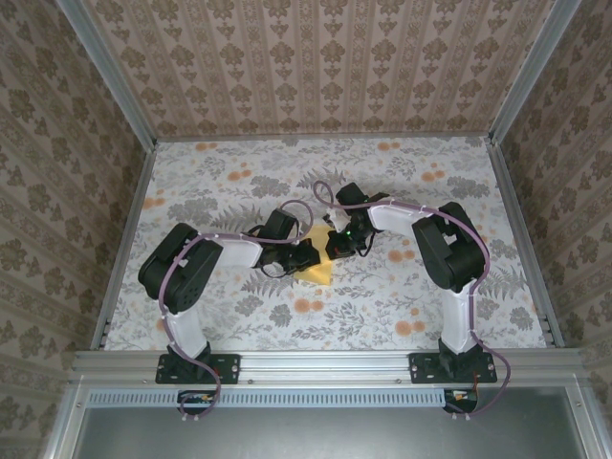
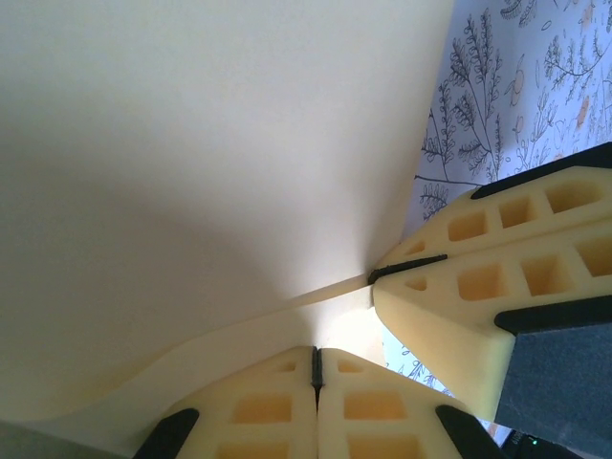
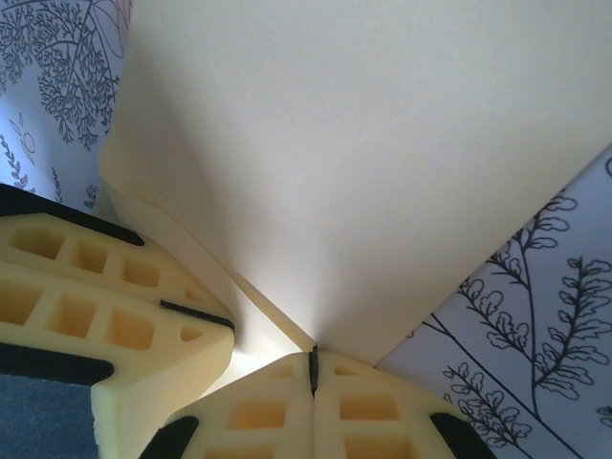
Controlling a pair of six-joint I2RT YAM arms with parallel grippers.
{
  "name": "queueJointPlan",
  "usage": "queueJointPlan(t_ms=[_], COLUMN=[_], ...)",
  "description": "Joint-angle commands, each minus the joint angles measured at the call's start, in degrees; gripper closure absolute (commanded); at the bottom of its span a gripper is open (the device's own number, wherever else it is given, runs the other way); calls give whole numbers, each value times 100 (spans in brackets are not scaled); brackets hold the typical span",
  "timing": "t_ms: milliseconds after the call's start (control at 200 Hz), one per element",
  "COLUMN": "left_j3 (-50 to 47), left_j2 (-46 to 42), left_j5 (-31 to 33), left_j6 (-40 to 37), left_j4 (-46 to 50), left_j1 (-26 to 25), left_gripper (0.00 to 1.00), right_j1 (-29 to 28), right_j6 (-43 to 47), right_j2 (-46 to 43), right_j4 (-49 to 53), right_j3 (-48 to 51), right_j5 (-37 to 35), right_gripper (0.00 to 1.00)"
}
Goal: Fold a paper plane with a square sheet of paper (pick it up from the middle)
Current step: Fold the triangle a second time at the center of the table.
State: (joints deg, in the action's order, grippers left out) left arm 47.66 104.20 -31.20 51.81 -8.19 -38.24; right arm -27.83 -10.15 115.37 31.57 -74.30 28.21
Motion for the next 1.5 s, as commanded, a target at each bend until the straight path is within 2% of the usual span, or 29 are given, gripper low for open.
queueJointPlan(t_ms=[0,95,210,340,440,770,1100,1310,1495], left_j3=[-18,-20,-56,-122,-150,-185,-178,-55,-33], left_j2=[153,154,148,127,111,96,57,-181,-313], left_j5=[70,110,182,258,279,308,292,298,352], left_j6=[9,9,37,72,100,119,127,-20,-267], left_j4=[320,377,433,461,450,431,430,685,1027], left_j1=[-42,-43,-43,-43,-39,-43,-43,7,296], left_gripper=[94,94,94,95,95,95,96,96,95], right_j1=[59,59,108,268,296,53,-64,-39,-12], right_j6=[122,102,-115,-465,-644,-1052,-1047,-771,-478], right_j2=[-6,-12,-158,-606,-880,-624,-158,35,79], right_j4=[217,237,210,-34,-257,-740,-685,-317,-107], right_j3=[-82,-92,-50,176,397,603,435,489,537], right_j5=[-236,-237,-213,-105,-52,431,338,-216,-620], right_gripper=[97,93,81,74,72,92,96,97,99])
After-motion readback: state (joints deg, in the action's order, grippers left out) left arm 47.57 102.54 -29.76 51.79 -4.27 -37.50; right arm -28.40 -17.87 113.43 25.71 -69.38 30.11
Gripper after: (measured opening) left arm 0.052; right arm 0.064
